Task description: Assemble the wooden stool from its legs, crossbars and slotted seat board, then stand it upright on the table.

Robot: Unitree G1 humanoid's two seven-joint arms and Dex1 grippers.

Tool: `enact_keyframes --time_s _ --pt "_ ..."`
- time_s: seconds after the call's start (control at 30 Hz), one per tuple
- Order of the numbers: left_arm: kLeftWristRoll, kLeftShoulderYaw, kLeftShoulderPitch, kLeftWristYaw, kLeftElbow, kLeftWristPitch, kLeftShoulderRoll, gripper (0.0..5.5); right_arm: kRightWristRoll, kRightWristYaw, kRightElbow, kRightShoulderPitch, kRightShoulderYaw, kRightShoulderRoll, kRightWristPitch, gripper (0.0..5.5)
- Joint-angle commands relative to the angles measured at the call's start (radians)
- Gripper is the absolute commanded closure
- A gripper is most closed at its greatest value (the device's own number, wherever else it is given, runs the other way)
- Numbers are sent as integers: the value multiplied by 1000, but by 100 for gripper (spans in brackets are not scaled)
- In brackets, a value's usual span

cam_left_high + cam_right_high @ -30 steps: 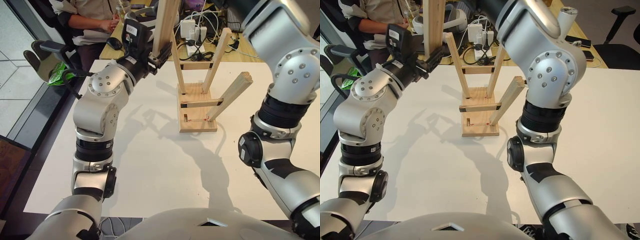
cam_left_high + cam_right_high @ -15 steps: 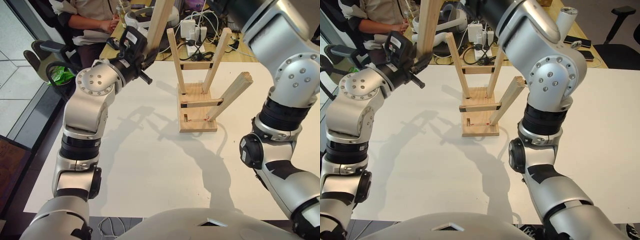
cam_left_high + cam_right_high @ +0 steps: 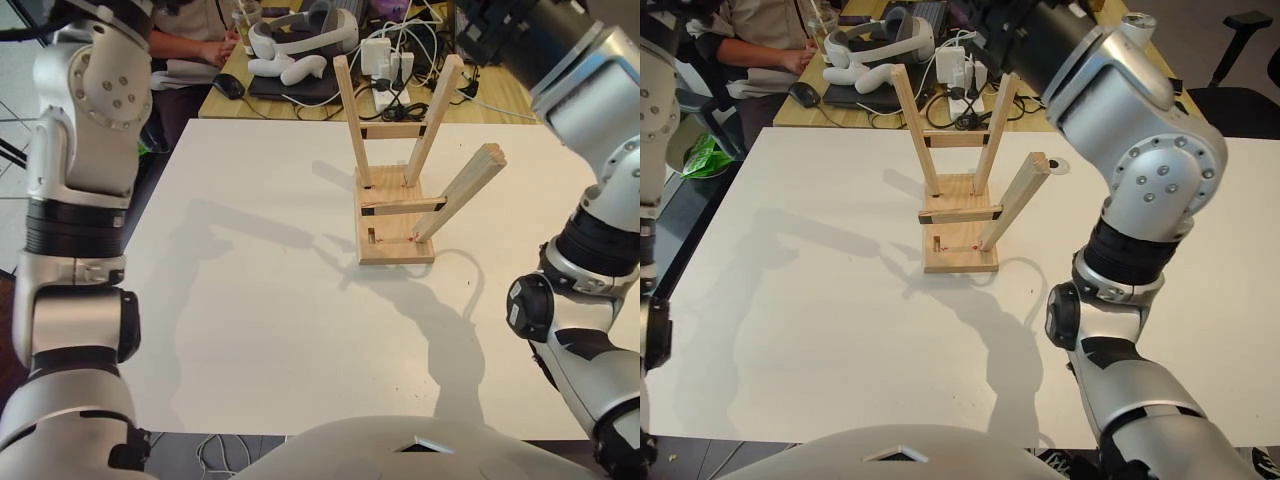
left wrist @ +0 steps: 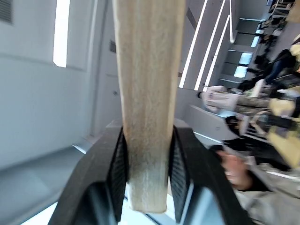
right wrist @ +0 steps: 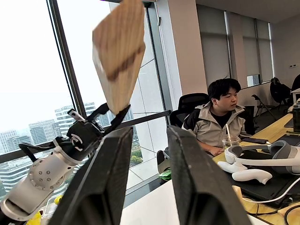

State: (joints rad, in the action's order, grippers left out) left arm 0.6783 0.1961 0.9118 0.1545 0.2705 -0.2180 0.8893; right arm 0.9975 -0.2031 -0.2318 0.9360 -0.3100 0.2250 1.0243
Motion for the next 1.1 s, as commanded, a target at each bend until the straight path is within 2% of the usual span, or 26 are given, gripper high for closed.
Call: enact_keyframes --time_s 0.03,0.13,0.23,0.33,0.4,0.53,0.63,0.77,0.9,1.0,1.1 --pt "389 139 121 438 125 -157 113 448 214 -123 62 -29 -89 110 122 410" --pt "536 190 127 649 128 -167 137 448 254 -277 83 -97 -86 223 182 410" --pt "601 222 140 762 142 -188 137 448 210 -517 63 -161 -26 380 184 410" --pt "620 234 168 805 166 -207 135 448 129 -715 76 -154 39 499 119 388" --pt "623 236 194 812 197 -219 129 448 79 -817 95 -137 72 555 70 354" --pt "636 236 230 828 226 -228 130 448 3 -937 151 -93 120 619 -3 293" --pt "641 236 242 827 193 -240 126 448 -56 -954 199 -46 154 619 -44 249" --pt "632 242 239 783 49 -277 93 448 -89 -903 215 10 195 536 -66 192" --pt "631 246 238 736 -49 -298 37 448 -66 -882 173 18 251 441 -39 192" --pt "639 251 235 721 -84 -314 11 448 -47 -886 142 6 270 420 -12 192" --pt "643 241 231 702 -103 -319 8 448 -58 -884 142 8 285 416 1 240"
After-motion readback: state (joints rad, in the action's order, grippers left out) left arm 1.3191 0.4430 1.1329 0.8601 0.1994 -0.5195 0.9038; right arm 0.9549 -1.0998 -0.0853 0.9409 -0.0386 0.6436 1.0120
